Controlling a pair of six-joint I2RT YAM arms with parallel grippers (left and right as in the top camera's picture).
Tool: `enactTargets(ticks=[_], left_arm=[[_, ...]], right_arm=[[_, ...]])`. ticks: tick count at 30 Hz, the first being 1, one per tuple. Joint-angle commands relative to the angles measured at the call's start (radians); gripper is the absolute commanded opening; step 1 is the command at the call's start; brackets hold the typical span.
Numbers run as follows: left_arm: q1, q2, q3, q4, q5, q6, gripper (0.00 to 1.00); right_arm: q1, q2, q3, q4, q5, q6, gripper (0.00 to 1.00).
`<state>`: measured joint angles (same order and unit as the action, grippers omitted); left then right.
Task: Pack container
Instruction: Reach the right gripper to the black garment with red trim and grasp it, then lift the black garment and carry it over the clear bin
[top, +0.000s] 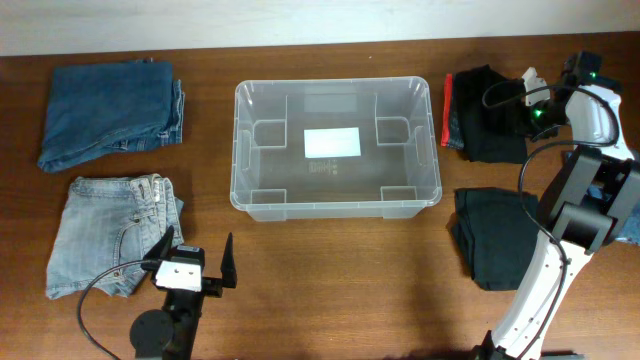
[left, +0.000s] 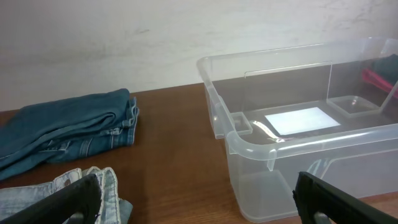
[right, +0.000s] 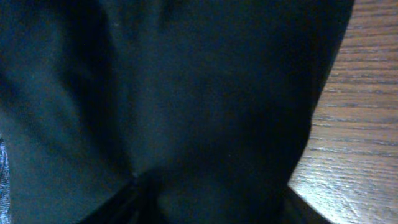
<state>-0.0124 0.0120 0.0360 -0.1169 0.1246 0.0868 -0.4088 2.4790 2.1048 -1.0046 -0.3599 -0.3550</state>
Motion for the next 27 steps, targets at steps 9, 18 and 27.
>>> enactTargets(ticks=[9,18,27], left_arm=[[0.005,-0.005,-0.004,-0.001,0.014,0.009,0.99],[0.005,-0.005,-0.004,-0.002,0.014,0.009,0.99],[0.005,-0.005,-0.004,-0.001,0.014,0.009,0.99]], right_arm=[[0.008,0.035,-0.007,0.029,0.005,0.032,0.13],[0.000,0.033,0.063,-0.021,0.001,0.109,0.04],[0.009,0.033,0.439,-0.265,-0.352,0.165,0.04]])
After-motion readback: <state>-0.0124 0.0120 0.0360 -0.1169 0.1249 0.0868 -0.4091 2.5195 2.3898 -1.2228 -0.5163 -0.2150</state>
